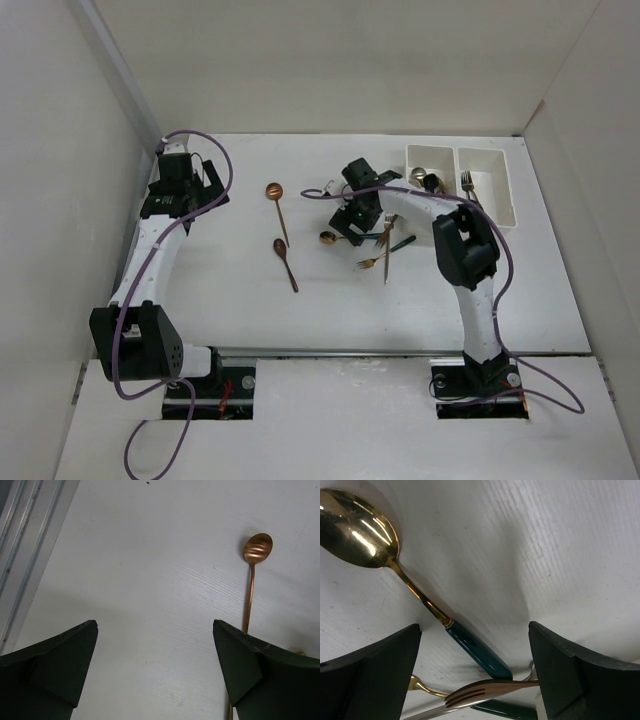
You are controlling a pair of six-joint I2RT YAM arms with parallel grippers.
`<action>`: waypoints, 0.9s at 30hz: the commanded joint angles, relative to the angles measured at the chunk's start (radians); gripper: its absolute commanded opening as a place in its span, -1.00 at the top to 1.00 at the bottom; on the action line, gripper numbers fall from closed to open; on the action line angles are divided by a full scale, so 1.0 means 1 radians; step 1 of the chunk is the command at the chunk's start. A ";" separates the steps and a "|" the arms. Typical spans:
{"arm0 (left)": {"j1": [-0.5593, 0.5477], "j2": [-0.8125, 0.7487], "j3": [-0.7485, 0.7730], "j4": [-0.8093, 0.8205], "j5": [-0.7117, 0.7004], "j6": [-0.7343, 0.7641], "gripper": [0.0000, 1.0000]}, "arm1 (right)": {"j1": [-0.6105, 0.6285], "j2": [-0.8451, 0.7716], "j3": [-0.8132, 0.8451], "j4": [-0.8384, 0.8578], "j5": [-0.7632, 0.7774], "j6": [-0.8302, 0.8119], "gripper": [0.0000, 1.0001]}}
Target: Sort the eating utensils into containers
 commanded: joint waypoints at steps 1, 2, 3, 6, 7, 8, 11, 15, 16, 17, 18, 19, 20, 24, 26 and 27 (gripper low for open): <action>0.008 -0.020 -0.002 0.014 0.005 -0.002 -1.00 | 0.004 -0.047 -0.064 0.003 0.013 -0.008 -0.86; 0.008 -0.020 -0.002 0.014 0.005 -0.002 -1.00 | 0.004 -0.047 -0.084 0.014 0.013 -0.008 -0.84; 0.008 -0.020 -0.002 0.014 0.005 -0.002 -1.00 | 0.004 -0.056 -0.117 0.014 0.013 -0.008 -0.84; 0.008 -0.020 -0.002 0.014 0.005 -0.002 -1.00 | 0.004 -0.066 -0.156 0.023 0.001 0.002 -0.71; 0.008 -0.020 -0.002 0.014 0.005 -0.002 -1.00 | 0.004 -0.066 -0.165 0.034 0.001 0.002 -0.51; 0.008 -0.020 -0.002 0.014 0.005 -0.002 -1.00 | 0.004 -0.066 -0.165 0.034 -0.012 0.002 -0.37; 0.008 -0.020 -0.002 0.014 0.005 -0.002 -1.00 | 0.014 -0.014 -0.125 0.034 -0.012 0.002 0.22; 0.008 -0.020 -0.002 0.014 0.005 -0.002 -1.00 | 0.037 0.045 -0.038 0.033 0.013 0.031 1.00; 0.008 -0.020 -0.002 0.014 0.005 -0.002 -1.00 | 0.046 0.045 -0.038 0.046 0.024 0.040 1.00; 0.008 -0.020 -0.002 0.014 0.005 -0.002 -1.00 | 0.065 0.045 -0.026 0.063 0.033 0.040 1.00; 0.008 -0.020 -0.002 0.014 0.005 -0.002 -1.00 | 0.065 0.033 -0.010 0.098 0.043 0.050 1.00; 0.008 -0.020 -0.002 0.014 0.005 -0.002 -1.00 | 0.076 0.020 0.002 0.112 0.044 0.076 1.00; 0.008 -0.020 -0.002 0.014 0.005 -0.002 -1.00 | 0.076 0.020 0.019 0.125 0.025 0.096 1.00; 0.008 -0.020 -0.002 0.014 0.005 -0.002 -1.00 | 0.030 -0.067 0.077 0.244 -0.068 0.292 1.00; 0.008 -0.020 -0.002 0.014 0.005 -0.002 -1.00 | -0.015 -0.153 0.035 0.385 -0.123 0.474 1.00; 0.008 -0.020 -0.002 0.014 0.005 -0.002 -1.00 | -0.063 -0.187 0.007 0.437 -0.160 0.533 1.00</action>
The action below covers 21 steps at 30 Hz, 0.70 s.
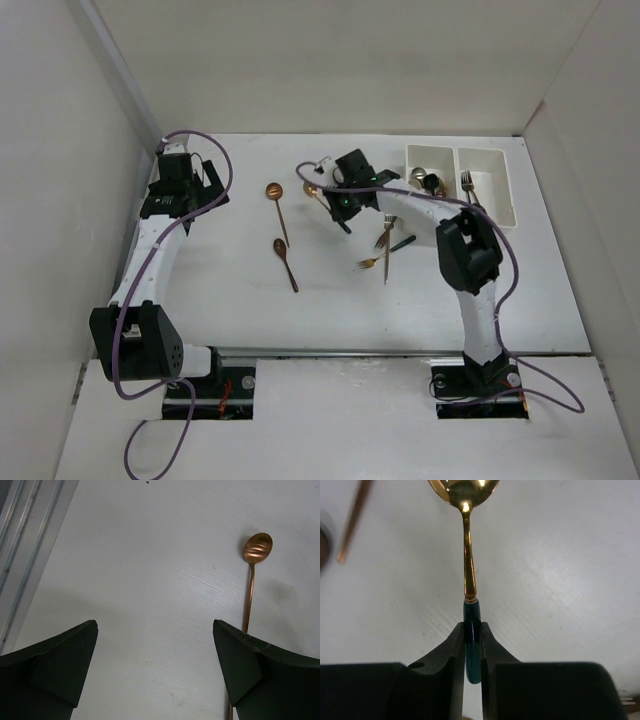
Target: Sort the eating utensils into containers
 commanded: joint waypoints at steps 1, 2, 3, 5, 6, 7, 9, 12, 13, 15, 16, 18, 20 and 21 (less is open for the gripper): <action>0.004 -0.020 -0.001 0.013 0.002 -0.002 -1.00 | -0.132 -0.186 -0.061 0.286 -0.100 0.307 1.00; 0.004 -0.029 -0.001 0.013 -0.007 -0.002 -1.00 | -0.153 -0.252 -0.089 0.363 -0.100 0.389 1.00; 0.004 -0.029 -0.001 0.013 -0.007 -0.002 -1.00 | -0.172 -0.281 -0.109 0.377 -0.080 0.415 1.00; 0.013 -0.029 -0.001 0.013 -0.007 -0.002 -1.00 | -0.219 -0.352 -0.131 0.339 0.058 0.450 1.00; 0.013 -0.029 -0.010 0.013 -0.007 -0.002 -1.00 | -0.236 -0.369 -0.131 0.310 0.114 0.459 1.00; 0.013 -0.038 -0.010 0.023 -0.007 -0.002 -1.00 | -0.253 -0.381 -0.131 0.275 0.224 0.459 1.00; 0.013 -0.038 -0.010 0.023 -0.007 -0.002 -1.00 | -0.319 -0.393 -0.131 0.183 0.282 0.446 1.00; 0.023 -0.038 -0.010 0.023 -0.007 -0.002 -1.00 | -0.409 -0.383 -0.140 0.089 0.282 0.403 1.00; 0.023 -0.029 -0.010 0.023 0.002 -0.002 -1.00 | -0.428 -0.355 -0.140 0.069 0.282 0.371 1.00; 0.023 -0.029 -0.010 0.023 0.002 -0.002 -1.00 | -0.462 -0.335 -0.140 0.034 0.293 0.346 1.00; 0.023 -0.020 -0.010 0.023 0.013 -0.002 -1.00 | -0.462 -0.315 -0.149 0.034 0.293 0.335 1.00; 0.023 -0.020 -0.010 0.023 0.024 -0.011 -1.00 | -0.476 -0.297 -0.158 0.034 0.293 0.326 1.00; 0.023 -0.020 -0.010 0.023 0.034 -0.011 -1.00 | -0.476 -0.271 -0.159 0.025 0.284 0.326 1.00; 0.023 -0.020 -0.022 0.023 0.048 -0.020 -1.00 | -0.476 -0.262 -0.159 0.025 0.284 0.326 1.00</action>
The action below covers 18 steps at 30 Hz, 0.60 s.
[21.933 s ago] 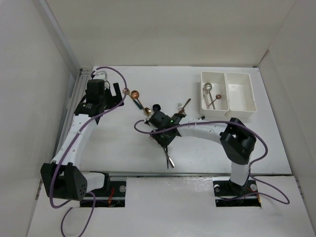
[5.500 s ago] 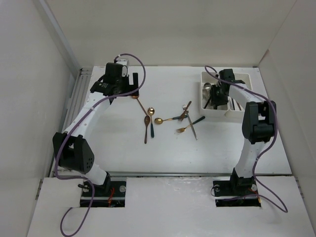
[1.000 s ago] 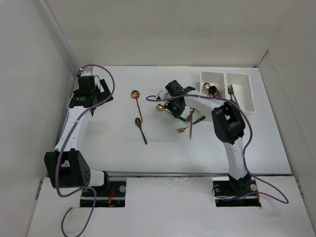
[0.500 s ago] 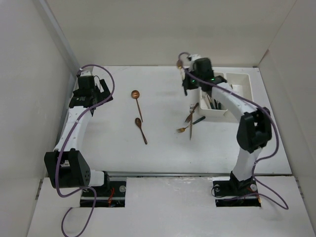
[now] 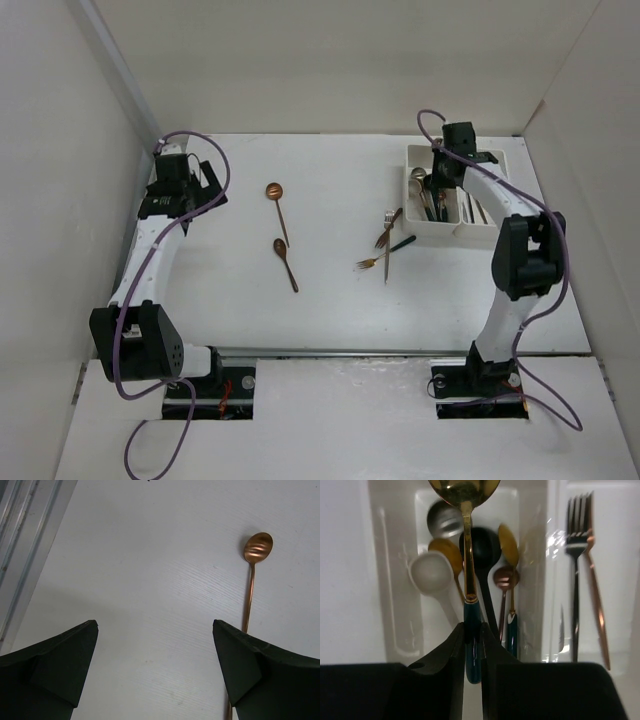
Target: Sort the eating utensils into containers
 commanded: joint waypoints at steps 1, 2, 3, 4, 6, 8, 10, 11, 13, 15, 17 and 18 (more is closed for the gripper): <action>0.004 -0.020 -0.018 0.022 0.040 -0.019 -0.96 | 0.010 0.016 0.018 -0.035 0.009 -0.021 0.77; 0.004 -0.020 -0.041 0.022 0.061 -0.046 -0.89 | 0.010 0.028 0.018 -0.049 0.009 -0.021 0.59; 0.004 -0.020 -0.055 0.022 0.078 -0.047 -0.87 | 0.010 0.028 0.028 -0.058 0.009 -0.011 0.40; 0.004 -0.020 -0.073 0.009 0.097 -0.088 -0.87 | 0.010 0.028 0.028 -0.058 0.009 -0.011 0.20; -0.013 -0.020 -0.112 -0.001 0.141 -0.118 -0.87 | 0.010 0.019 0.028 -0.058 0.009 0.008 -0.21; -0.061 -0.002 -0.152 -0.011 0.180 -0.138 -0.87 | 0.010 -0.007 0.028 -0.049 0.009 0.017 -0.43; -0.094 0.065 -0.121 -0.011 0.158 -0.139 -0.87 | 0.010 -0.044 0.028 -0.040 0.009 0.017 -0.46; -0.125 0.099 -0.092 -0.021 0.137 -0.129 -0.87 | 0.010 -0.070 0.019 -0.029 0.009 0.026 -0.46; -0.153 0.175 -0.013 -0.041 0.091 -0.113 -0.87 | 0.010 -0.097 -0.002 -0.019 0.009 0.026 -0.46; -0.197 0.287 0.127 -0.069 0.014 -0.102 -0.87 | 0.010 -0.124 -0.033 -0.008 0.034 0.026 -0.46; -0.230 0.386 0.249 -0.083 -0.030 -0.102 -0.87 | 0.022 -0.160 -0.057 0.001 0.046 0.026 -0.46; -0.265 0.415 0.284 -0.096 -0.043 -0.112 -0.87 | 0.022 -0.171 -0.083 0.014 0.046 0.026 -0.46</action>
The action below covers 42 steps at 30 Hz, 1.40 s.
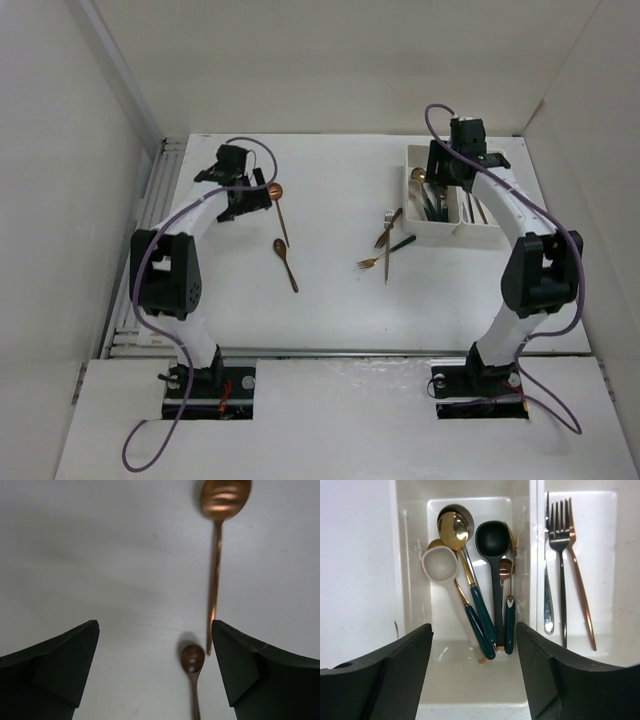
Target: Sort the eating utensils into containers
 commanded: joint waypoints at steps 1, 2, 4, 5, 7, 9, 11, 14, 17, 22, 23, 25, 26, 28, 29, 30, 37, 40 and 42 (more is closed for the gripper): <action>-0.077 0.075 0.164 -0.019 -0.096 -0.009 -0.87 | 0.021 -0.085 -0.050 0.064 0.031 0.014 -0.48; -0.100 0.101 0.187 -0.019 -0.111 -0.009 -0.87 | 0.021 -0.094 -0.061 0.064 0.031 0.014 -0.48; -0.154 0.179 0.237 -0.031 -0.173 -0.009 -0.87 | 0.021 -0.108 -0.082 0.075 0.040 0.014 -0.48; -0.166 0.205 0.254 -0.031 -0.185 -0.009 -0.87 | 0.021 -0.118 -0.097 0.075 0.040 0.014 -0.48; -0.188 0.275 0.284 -0.059 -0.216 -0.009 -0.87 | 0.021 -0.119 -0.108 0.075 0.040 0.005 -0.48; -0.188 0.299 0.284 -0.068 -0.239 -0.009 -0.87 | 0.021 -0.140 -0.119 0.075 0.040 0.005 -0.48; -0.188 0.311 0.274 -0.068 -0.239 -0.018 -0.87 | 0.021 -0.152 -0.139 0.075 0.040 -0.004 -0.48; -0.188 0.334 0.250 -0.077 -0.207 -0.018 -0.84 | 0.021 -0.174 -0.148 0.075 0.040 -0.004 -0.48; -0.188 0.366 0.241 -0.077 -0.149 -0.018 -0.71 | 0.021 -0.184 -0.148 0.084 0.040 -0.004 -0.48; -0.188 0.415 0.241 -0.058 -0.060 0.016 -0.32 | 0.021 -0.194 -0.148 0.075 0.051 -0.004 -0.48; -0.188 0.429 0.241 -0.057 -0.049 0.025 -0.24 | 0.021 -0.194 -0.148 0.075 0.063 -0.004 -0.48; -0.188 0.443 0.250 -0.048 -0.024 0.025 0.06 | 0.021 -0.203 -0.139 0.066 0.063 -0.015 -0.48; -0.188 0.457 0.250 -0.048 -0.024 0.025 0.41 | 0.021 -0.203 -0.139 0.066 0.063 -0.015 -0.48; -0.188 0.468 0.288 -0.048 -0.007 0.025 0.84 | 0.021 -0.203 -0.130 0.066 0.063 -0.015 -0.48; -0.188 0.478 0.299 -0.048 0.002 0.025 1.00 | 0.021 -0.212 -0.130 0.066 0.063 -0.015 -0.48; -0.177 0.478 0.310 -0.048 0.002 0.025 1.00 | 0.021 -0.212 -0.130 0.066 0.063 -0.027 -0.48; -0.143 0.350 0.350 0.074 0.126 0.109 1.00 | 0.151 -0.243 -0.130 0.095 0.065 -0.159 -0.48; -0.143 0.216 0.360 0.162 0.177 0.212 1.00 | 0.202 -0.253 -0.130 0.150 -0.061 -0.199 -0.48; -0.143 0.124 0.376 0.225 0.226 0.258 1.00 | 0.231 -0.263 -0.130 0.187 -0.187 -0.208 -0.48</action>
